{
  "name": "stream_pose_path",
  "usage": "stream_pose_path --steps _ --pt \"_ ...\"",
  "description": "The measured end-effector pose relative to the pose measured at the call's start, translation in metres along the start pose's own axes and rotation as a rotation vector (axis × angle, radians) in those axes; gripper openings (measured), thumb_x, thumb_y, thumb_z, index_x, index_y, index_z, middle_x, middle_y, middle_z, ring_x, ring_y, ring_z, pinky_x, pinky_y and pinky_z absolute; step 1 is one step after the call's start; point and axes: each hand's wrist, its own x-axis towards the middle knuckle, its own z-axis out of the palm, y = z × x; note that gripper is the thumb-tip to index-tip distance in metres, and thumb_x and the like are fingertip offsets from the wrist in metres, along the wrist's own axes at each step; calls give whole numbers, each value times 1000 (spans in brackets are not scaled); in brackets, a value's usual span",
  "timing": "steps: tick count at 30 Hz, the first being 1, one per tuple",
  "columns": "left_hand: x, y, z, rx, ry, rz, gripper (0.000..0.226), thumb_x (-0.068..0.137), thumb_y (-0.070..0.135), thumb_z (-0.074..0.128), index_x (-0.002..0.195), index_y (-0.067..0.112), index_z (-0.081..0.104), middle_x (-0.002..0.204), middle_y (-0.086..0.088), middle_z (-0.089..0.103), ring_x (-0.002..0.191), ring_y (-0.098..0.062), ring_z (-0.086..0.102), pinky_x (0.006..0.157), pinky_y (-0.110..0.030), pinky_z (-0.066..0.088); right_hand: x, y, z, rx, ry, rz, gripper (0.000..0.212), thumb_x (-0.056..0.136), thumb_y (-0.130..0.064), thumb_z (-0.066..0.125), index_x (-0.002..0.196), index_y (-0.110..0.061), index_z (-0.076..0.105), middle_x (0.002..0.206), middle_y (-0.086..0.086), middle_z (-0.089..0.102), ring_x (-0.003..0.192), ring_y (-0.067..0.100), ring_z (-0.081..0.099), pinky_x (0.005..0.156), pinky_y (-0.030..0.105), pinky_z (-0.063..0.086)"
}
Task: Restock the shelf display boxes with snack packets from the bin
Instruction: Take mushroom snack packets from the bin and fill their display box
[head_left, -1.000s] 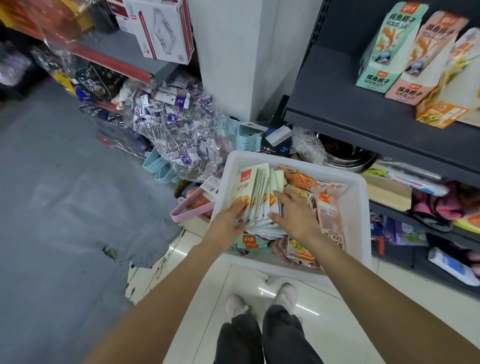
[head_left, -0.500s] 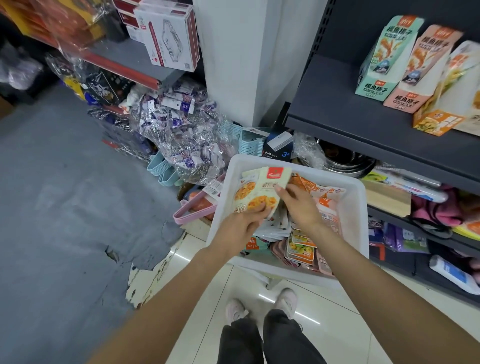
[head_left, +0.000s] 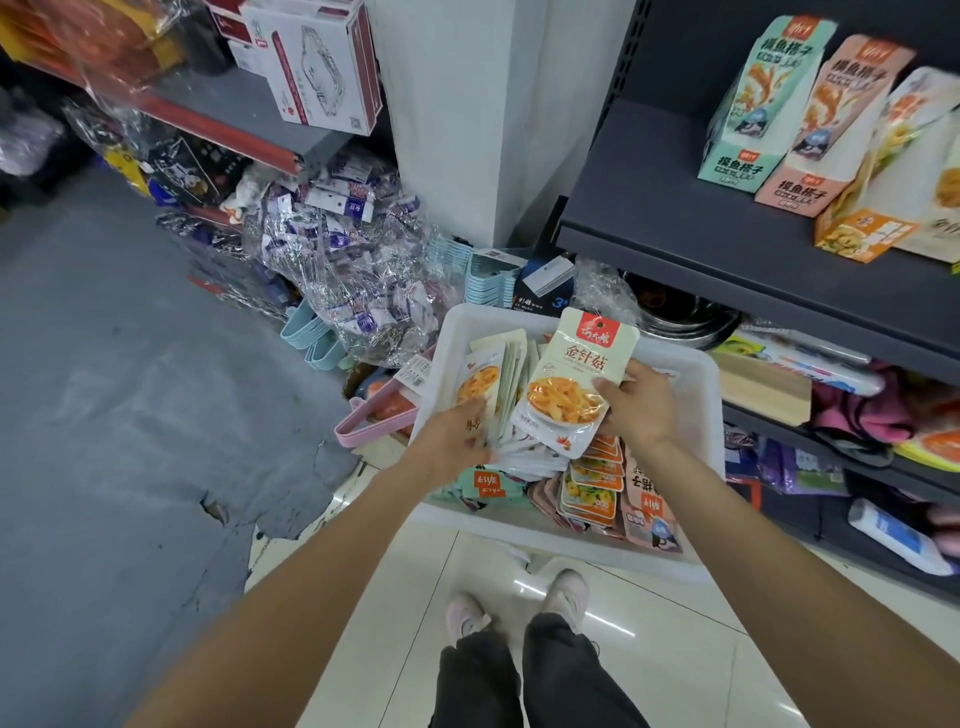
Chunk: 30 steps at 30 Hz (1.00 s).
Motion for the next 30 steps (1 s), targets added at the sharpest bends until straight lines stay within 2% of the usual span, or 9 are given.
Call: stream_pose_path --steps 4,7,9,11,15,17,21,24,30 --pt "-9 -3 -16 179 161 82 25 93 14 55 116 6 64 105 -11 68 89 -23 63 80 -31 50 -5 -11 6 -3 -4 -62 30 92 -6 55 122 -10 59 121 13 64 103 32 64 80 55 54" --pt "-12 1 -32 -19 348 77 18 96 13 50 101 5 66 77 -9 64 72 -26 62 73 -38 54 -12 -23 9 -39 -6 -141 30 94 -8 53 124 -11 56 125 9 62 111 27 61 91 48 51" --pt "-16 12 -45 -327 440 57 14 95 9 50 101 8 63 79 -10 66 75 -25 67 69 -39 59 -16 -32 6 -15 -11 -189 32 95 -7 51 126 -10 53 127 9 61 114 24 59 94 43 51" --pt "-21 27 -56 -536 480 46 13 94 5 50 103 7 60 87 -11 66 74 -15 66 62 -28 59 -21 -41 -2 44 -12 -225 31 95 -7 51 126 -12 54 127 9 61 114 24 59 94 44 51" --pt "-25 66 -61 -803 388 51 27 93 -1 49 119 7 55 103 -18 64 81 -18 67 63 -27 59 -28 -60 -25 76 -20 -315 26 97 -10 49 121 -13 58 123 5 62 110 19 59 93 37 50" --pt "-23 89 -55 -881 338 47 31 94 -4 46 124 5 52 106 -20 63 80 -21 68 64 -24 59 -31 -66 -40 70 -39 -370 26 97 -10 48 121 -11 58 118 3 63 105 13 59 88 25 48" --pt "-17 145 -34 -1030 231 110 20 94 -7 43 107 -8 58 93 -19 65 63 -12 70 65 -16 56 -34 -64 -78 95 -102 -449 23 98 -12 47 115 -11 62 103 -5 63 88 -1 58 72 4 43" --pt "-6 187 -8 -1135 158 133 17 93 -7 45 97 -10 61 88 -16 68 65 -12 70 66 -15 56 -31 -53 -115 175 -136 -437 21 99 -20 44 106 -15 64 98 -3 66 85 0 60 71 6 45" --pt "19 254 57 -1152 110 173 26 94 -6 42 115 -16 55 104 -23 64 100 -28 63 82 -22 54 -9 -26 -205 213 -195 -478 20 87 -19 64 103 -31 64 97 -21 66 85 -14 60 75 4 44"
